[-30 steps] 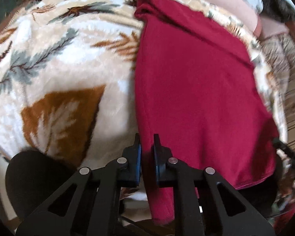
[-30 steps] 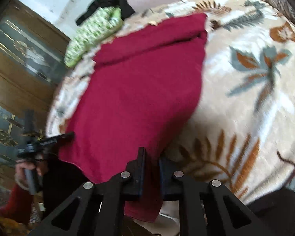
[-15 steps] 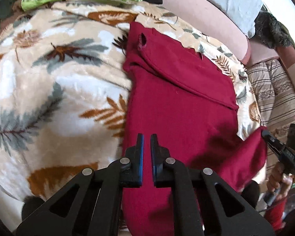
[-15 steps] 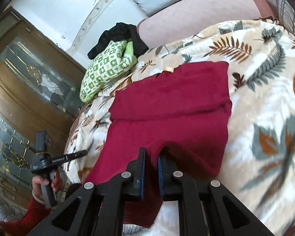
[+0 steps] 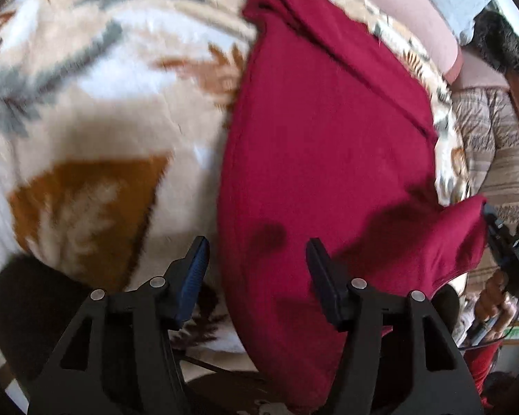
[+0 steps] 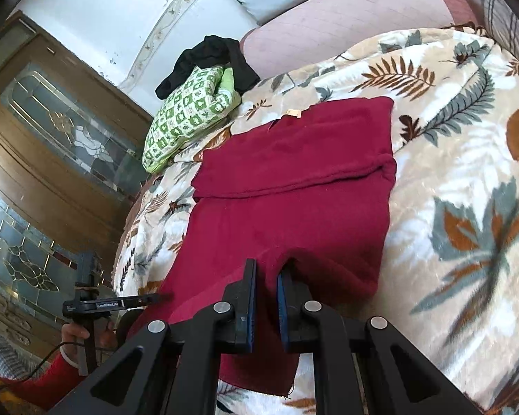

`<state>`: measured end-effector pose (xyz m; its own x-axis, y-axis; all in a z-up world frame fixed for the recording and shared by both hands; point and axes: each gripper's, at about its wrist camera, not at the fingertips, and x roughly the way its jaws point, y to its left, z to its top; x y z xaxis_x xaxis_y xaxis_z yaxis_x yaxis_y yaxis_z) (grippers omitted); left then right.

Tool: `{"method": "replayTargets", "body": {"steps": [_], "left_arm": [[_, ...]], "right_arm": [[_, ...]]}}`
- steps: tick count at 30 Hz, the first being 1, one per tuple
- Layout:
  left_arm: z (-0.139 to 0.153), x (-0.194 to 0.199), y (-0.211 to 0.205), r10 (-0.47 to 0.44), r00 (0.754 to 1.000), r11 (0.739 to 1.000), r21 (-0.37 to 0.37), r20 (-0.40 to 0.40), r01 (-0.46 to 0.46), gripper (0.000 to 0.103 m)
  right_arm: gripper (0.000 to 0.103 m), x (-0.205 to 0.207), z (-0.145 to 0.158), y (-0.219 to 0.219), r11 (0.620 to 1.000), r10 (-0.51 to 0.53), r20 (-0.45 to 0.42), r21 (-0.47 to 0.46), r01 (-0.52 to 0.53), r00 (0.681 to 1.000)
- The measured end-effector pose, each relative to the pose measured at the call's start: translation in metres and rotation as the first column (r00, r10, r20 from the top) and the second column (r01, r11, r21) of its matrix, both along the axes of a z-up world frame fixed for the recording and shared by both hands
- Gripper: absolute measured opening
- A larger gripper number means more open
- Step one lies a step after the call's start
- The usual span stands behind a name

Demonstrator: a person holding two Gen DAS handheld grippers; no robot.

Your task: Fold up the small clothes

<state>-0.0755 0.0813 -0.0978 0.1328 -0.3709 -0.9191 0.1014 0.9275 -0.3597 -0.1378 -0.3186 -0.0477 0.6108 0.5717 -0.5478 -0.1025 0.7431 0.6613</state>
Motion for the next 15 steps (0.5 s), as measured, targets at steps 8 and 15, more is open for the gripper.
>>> {"method": "replayTargets", "body": {"steps": [8,15], "left_arm": [[0.025,0.006,-0.015,-0.099,0.991,0.995,-0.024,0.089,0.101,0.005],[0.087,0.077,-0.026,-0.048,0.969,0.987,-0.137,0.242,0.083,0.005]], "right_arm": [[0.01,-0.002,-0.006,-0.007,0.999,-0.002,-0.006,0.033,0.002,1.0],[0.01,0.054,0.019,-0.026,0.996,-0.057,0.059,0.075,0.052,0.997]]}}
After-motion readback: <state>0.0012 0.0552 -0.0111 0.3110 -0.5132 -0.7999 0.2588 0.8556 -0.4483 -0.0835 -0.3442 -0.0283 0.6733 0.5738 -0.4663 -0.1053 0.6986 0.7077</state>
